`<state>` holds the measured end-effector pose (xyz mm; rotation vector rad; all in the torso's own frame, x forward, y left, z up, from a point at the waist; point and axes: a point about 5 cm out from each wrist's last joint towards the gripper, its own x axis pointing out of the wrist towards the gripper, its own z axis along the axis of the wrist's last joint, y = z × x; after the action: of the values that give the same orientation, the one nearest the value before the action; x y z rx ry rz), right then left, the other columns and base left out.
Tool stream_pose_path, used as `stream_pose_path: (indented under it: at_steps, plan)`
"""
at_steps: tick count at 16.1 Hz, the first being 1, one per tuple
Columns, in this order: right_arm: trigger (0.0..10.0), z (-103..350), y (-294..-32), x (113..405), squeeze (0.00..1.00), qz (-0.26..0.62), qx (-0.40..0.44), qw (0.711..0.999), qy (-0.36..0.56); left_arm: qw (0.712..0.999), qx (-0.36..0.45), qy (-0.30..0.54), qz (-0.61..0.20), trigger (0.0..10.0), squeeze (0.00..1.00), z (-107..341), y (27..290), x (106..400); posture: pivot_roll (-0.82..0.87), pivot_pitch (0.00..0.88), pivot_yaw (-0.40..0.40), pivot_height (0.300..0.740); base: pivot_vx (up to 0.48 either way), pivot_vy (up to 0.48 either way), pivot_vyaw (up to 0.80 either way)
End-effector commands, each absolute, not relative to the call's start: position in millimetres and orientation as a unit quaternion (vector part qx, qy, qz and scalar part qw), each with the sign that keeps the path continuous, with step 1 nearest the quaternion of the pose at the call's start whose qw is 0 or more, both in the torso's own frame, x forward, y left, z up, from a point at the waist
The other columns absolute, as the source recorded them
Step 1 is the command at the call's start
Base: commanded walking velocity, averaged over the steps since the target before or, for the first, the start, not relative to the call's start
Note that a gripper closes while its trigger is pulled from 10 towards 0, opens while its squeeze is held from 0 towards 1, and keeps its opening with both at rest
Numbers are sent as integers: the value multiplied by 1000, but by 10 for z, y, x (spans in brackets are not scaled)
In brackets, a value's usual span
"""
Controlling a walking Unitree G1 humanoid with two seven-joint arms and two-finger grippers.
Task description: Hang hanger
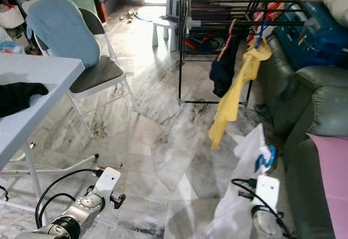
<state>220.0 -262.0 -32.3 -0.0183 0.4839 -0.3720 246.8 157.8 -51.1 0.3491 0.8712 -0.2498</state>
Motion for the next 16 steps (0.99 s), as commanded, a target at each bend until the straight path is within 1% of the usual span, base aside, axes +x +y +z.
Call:
stream_pose_path:
  at_steps: [1, 4, 7, 9, 11, 13, 14, 15, 16]
  plan:
    - [10000, -141, -2671, 2375, 0, -186, -19, 965, 186, 886, 174, 411, -128, 10000, 0, -477, 1572, 2515, -45, 0, 24, 740, 304, 0, 0]
    - [10000, -159, -2613, 2387, 0, -176, -18, 966, 190, 885, 176, 412, -127, 10000, 0, -479, 1562, 2514, -47, 0, 25, 740, 0, 0, 0]
    - [10000, -380, -2359, 2253, 0, -127, 13, 960, 248, 884, 176, 415, -122, 10000, 0, -485, 1565, 2507, -41, 0, 19, 740, 0, 0, 0]
    - [10000, -531, -2240, 2092, 0, -110, 13, 951, 290, 884, 174, 418, -117, 10000, 0, -490, 1572, 2500, -36, 0, 13, 740, 0, 0, 0]
    - [10000, -698, -2144, 1874, 0, -110, 38, 933, 341, 883, 175, 421, -110, 10000, 0, -492, 1586, 2499, -34, 0, 10, 740, 0, 0, 0]
    - [10000, -772, -2090, 1771, 0, -104, 59, 923, 366, 878, 181, 432, -102, 10000, 0, -505, 1604, 2483, -30, 0, 8, 740, 0, 0, 0]
    - [10000, -809, -2076, 1717, 0, -110, 81, 915, 380, 877, 165, 440, -94, 10000, 0, -517, 1614, 2467, -29, 0, 7, 740, 0, 0, 0]
    - [10000, -818, -2074, 1698, 0, -107, 81, 914, 383, 878, 146, 448, -88, 10000, 0, -525, 1622, 2455, -28, 0, 6, 740, 0, 0, 0]
    - [10000, -822, -2077, 1688, 0, -101, 79, 914, 385, 866, 136, 475, -78, 10000, 0, -576, 1669, 2376, -19, 0, 0, 740, 0, 0, 0]
